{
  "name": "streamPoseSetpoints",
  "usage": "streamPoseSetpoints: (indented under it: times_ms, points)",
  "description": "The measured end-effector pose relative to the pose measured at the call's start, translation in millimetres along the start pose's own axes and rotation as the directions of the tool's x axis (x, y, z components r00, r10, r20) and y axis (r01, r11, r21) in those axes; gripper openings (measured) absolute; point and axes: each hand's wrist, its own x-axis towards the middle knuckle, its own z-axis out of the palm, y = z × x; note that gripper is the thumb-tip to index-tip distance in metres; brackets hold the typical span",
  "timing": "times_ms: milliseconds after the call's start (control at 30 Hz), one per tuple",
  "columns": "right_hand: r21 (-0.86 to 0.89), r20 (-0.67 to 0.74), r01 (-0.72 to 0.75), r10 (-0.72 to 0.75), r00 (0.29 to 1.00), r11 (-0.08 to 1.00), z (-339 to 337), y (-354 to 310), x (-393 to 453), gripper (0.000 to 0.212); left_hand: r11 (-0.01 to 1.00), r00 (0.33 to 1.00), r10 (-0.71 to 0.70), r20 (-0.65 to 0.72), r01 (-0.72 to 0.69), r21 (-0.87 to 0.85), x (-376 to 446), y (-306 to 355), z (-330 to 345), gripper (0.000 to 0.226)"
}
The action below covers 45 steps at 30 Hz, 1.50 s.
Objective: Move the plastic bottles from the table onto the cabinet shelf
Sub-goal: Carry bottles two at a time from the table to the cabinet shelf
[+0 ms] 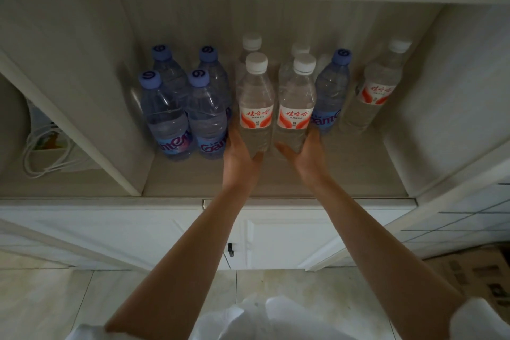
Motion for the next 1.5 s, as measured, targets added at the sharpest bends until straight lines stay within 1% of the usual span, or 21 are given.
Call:
streamPoseSetpoints:
  times_ms: [67,167,233,333,400,500,600,667,767,867,933,967,1033,1100,1167,1233,1300,1333,1367,1433,1500]
  points:
    - [-0.013,0.003,-0.04,0.041,0.999,0.999,-0.1,3.5,-9.7,0.08,1.0,1.0,-0.019,0.02,0.018,0.006,-11.3,-2.7,-4.7,0.091]
    - [-0.001,-0.003,-0.073,0.073,0.997,0.997,0.9,6.4,-31.3,0.071,0.998,0.997,-0.053,0.051,0.051,0.047,-32.5,-3.7,-16.1,0.069]
    - [0.006,0.002,-0.073,0.073,0.997,0.997,1.2,4.8,-49.3,0.063,0.996,0.998,-0.038,0.056,0.033,0.087,-46.5,-5.1,-25.1,0.056]
    - [0.041,0.017,-0.085,0.085,0.996,0.996,2.5,0.3,-77.0,0.057,0.998,0.997,0.005,0.083,-0.009,0.057,-67.5,-12.1,-39.3,0.046]
    - [0.058,0.035,-0.074,0.072,0.997,0.996,4.5,-2.5,-95.2,0.052,0.997,0.995,0.031,0.092,-0.037,0.066,-81.2,-15.1,-50.7,0.042]
    - [0.028,0.106,-0.016,0.013,0.994,0.999,9.2,-11.2,-122.0,0.047,0.996,0.999,0.044,0.024,-0.046,0.082,-103.7,-21.7,-68.8,0.041]
    - [0.02,0.193,0.069,-0.071,0.979,0.997,14.1,-18.1,-144.0,0.043,0.995,1.0,-0.022,-0.022,0.024,0.1,-130.4,-32.6,-85.2,0.034]
    - [0.02,0.275,0.113,-0.114,0.955,0.993,18.2,-19.8,-156.4,0.04,0.989,0.996,-0.063,-0.063,0.07,0.127,-150.4,-42.1,-94.9,0.029]
    - [0.033,0.437,0.157,-0.156,0.886,0.987,26.8,-16.4,-170.3,0.038,0.976,0.974,-0.145,-0.173,0.169,0.134,-180.9,-54.8,-107.2,0.024]
    - [0.053,0.607,0.219,-0.206,0.768,0.974,35.3,-10.4,-183.1,0.035,0.949,0.914,-0.245,-0.323,0.295,0.114,-218.2,-61.6,-113.7,0.025]
    - [0.078,0.695,0.249,-0.232,0.68,0.965,39.6,-5.8,-191.7,0.032,0.922,0.858,-0.302,-0.416,0.374,0.103,-248.0,-60.5,-114.1,0.025]
    - [0.092,0.741,0.272,-0.249,0.624,0.958,40.9,-3.8,-198.5,0.031,0.899,0.815,-0.341,-0.469,0.429,0.092,-267.2,-58.0,-112.9,0.025]
    - [0.13,0.813,0.321,-0.286,0.507,0.938,43.5,0.2,-211.9,0.029,0.854,0.71,-0.411,-0.572,0.519,0.03,-305.2,-51.9,-106.7,0.024]
    - [0.178,0.87,0.373,-0.323,0.372,0.911,46.2,1.8,-230.6,0.029,0.81,0.581,-0.469,-0.665,0.582,-0.063,-349.0,-45.4,-96.9,0.023]
    - [0.218,0.898,0.406,-0.345,0.272,0.888,47.1,1.8,-249.2,0.028,0.766,0.478,-0.511,-0.714,0.63,-0.127,-385.7,-38.4,-88.0,0.024]
    - [0.268,0.92,0.442,-0.364,0.147,0.856,45.9,1.1,-273.1,0.026,0.721,0.374,-0.524,-0.765,0.673,-0.165,-422.7,-28.8,-79.9,0.024]
    - [0.331,0.927,0.486,-0.376,-0.005,0.809,45.2,-1.1,-306.4,0.026,0.68,0.254,-0.52,-0.816,0.701,-0.215,-462.0,-15.4,-73.4,0.023]
    - [0.355,0.922,0.498,-0.383,-0.049,0.791,45.2,-1.8,-317.3,0.026,0.669,0.218,-0.517,-0.827,0.706,-0.232,-473.6,-11.6,-70.8,0.023]
    - [0.39,0.914,0.506,-0.392,-0.107,0.77,44.6,-3.1,-332.7,0.026,0.656,0.166,-0.512,-0.843,0.709,-0.259,-488.4,-6.7,-67.9,0.022]
    - [0.468,0.883,0.511,-0.41,-0.23,0.721,41.5,-4.8,-369.4,0.026,0.626,0.038,-0.5,-0.865,0.706,-0.331,-521.4,5.0,-62.1,0.02]
    - [0.531,0.847,0.51,-0.406,-0.342,0.677,35.7,-6.8,-406.4,0.027,0.599,-0.071,-0.486,-0.871,0.699,-0.392,-553.3,15.9,-54.5,0.018]
